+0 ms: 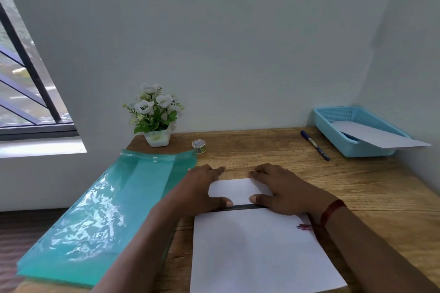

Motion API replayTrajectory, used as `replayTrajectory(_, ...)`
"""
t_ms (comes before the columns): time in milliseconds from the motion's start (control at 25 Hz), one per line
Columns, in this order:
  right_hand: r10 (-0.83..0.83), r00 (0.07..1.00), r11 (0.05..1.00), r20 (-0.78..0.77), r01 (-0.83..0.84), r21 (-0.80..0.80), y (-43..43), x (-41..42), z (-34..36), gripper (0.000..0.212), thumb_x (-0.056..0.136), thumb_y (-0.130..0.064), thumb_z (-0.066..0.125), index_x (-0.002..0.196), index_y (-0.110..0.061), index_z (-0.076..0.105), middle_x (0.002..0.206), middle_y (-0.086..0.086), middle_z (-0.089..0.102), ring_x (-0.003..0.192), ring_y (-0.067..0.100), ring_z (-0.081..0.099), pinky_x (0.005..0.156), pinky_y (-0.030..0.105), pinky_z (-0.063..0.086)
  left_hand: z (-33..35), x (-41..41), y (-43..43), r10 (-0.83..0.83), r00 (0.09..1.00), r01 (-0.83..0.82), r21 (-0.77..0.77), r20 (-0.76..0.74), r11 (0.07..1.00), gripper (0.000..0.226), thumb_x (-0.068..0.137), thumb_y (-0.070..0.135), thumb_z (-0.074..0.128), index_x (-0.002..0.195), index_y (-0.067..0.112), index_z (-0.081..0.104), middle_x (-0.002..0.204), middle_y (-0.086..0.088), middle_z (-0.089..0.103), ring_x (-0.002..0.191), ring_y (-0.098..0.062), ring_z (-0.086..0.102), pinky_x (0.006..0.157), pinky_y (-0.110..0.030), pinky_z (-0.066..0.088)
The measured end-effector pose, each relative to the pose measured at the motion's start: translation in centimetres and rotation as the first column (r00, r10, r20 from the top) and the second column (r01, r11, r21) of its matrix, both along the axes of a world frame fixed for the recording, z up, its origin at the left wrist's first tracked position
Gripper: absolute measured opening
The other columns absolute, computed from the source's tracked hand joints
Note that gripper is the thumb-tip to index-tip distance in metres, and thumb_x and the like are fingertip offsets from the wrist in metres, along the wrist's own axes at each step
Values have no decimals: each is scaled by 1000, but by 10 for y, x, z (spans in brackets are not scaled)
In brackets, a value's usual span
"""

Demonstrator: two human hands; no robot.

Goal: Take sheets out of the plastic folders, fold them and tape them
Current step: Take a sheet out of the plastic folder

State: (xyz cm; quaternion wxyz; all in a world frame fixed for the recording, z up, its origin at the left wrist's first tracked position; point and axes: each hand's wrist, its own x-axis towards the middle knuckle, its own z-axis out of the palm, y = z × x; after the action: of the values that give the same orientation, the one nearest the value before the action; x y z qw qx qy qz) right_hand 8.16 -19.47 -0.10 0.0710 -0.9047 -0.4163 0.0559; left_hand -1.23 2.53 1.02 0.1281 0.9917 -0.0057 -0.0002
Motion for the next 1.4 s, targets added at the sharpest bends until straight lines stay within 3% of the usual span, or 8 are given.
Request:
replayTrajectory(160, 4, 1000, 993, 17, -6, 115, 0, -1, 1, 72, 87, -59, 56, 148, -31, 31, 139, -6, 40, 123, 12, 38, 98, 29, 37, -6, 3, 3, 28, 999, -28, -1, -33, 1000, 90, 77, 69, 62, 151, 38, 23, 133, 1, 45, 124, -22, 37, 108, -41, 35)
replayTrajectory(520, -48, 997, 976, 64, 33, 214, 2, -1, 6, 85, 75, -60, 69, 147, -32, 32, 121, -8, 40, 105, 9, 39, 87, 28, 39, -7, 1, 1, 40, 999, -40, 48, -11, 998, 87, 81, 68, 57, 152, 36, 20, 135, 0, 39, 129, -24, 29, 117, -49, 20)
replayTrajectory(680, -103, 982, 955, 156, 54, 292, 2, -1, 1, 81, 72, -63, 68, 142, -34, 40, 117, -10, 41, 105, 12, 41, 92, 31, 41, -6, 3, -3, 63, 989, -66, 13, 133, 998, 88, 82, 61, 63, 153, 29, 22, 134, 1, 40, 130, -20, 33, 121, -50, 10)
replayTrajectory(840, -150, 943, 927, 297, 30, 374, 3, 2, 2, 65, 71, -46, 78, 129, -29, 56, 109, -6, 47, 100, 10, 39, 102, 41, 38, -4, 3, -16, 91, 924, -84, -35, 372, 996, 90, 80, 42, 75, 152, 25, 24, 136, -1, 47, 132, -21, 38, 122, -47, 5)
replayTrajectory(1080, -121, 928, 880, 353, -64, 470, 5, -3, 6, 38, 73, -19, 82, 108, -21, 68, 96, -2, 56, 86, 13, 50, 60, 26, 44, -1, 0, -14, 87, 855, -87, -24, 510, 996, 49, 79, 24, 78, 125, 21, 63, 123, 1, 67, 111, -17, 62, 119, -38, 6)
replayTrajectory(1200, -102, 924, 888, 368, -82, 453, 3, -6, 10, 27, 77, -18, 78, 102, -23, 71, 95, -3, 59, 79, 15, 57, 55, 30, 48, 5, -4, -17, 84, 848, -108, 15, 524, 994, 29, 82, 22, 75, 111, 21, 72, 110, 3, 73, 97, -14, 67, 115, -30, 21)
replayTrajectory(1280, -104, 913, 901, 393, -80, 425, 3, -7, 13, 19, 80, -18, 75, 99, -23, 72, 94, -5, 63, 77, 15, 61, 55, 29, 48, 9, -7, -19, 76, 851, -110, 34, 519, 993, 23, 84, 20, 72, 107, 23, 74, 104, 5, 74, 91, -13, 67, 98, -28, 45)
replayTrajectory(1400, -99, 905, 924, 413, -71, 376, 3, -10, 16, 16, 86, -18, 69, 100, -25, 74, 95, -6, 71, 82, 16, 65, 61, 26, 45, 10, -7, -20, 49, 882, -94, 73, 468, 993, 22, 90, 23, 64, 110, 26, 72, 101, 6, 73, 88, -12, 65, 75, -25, 53)
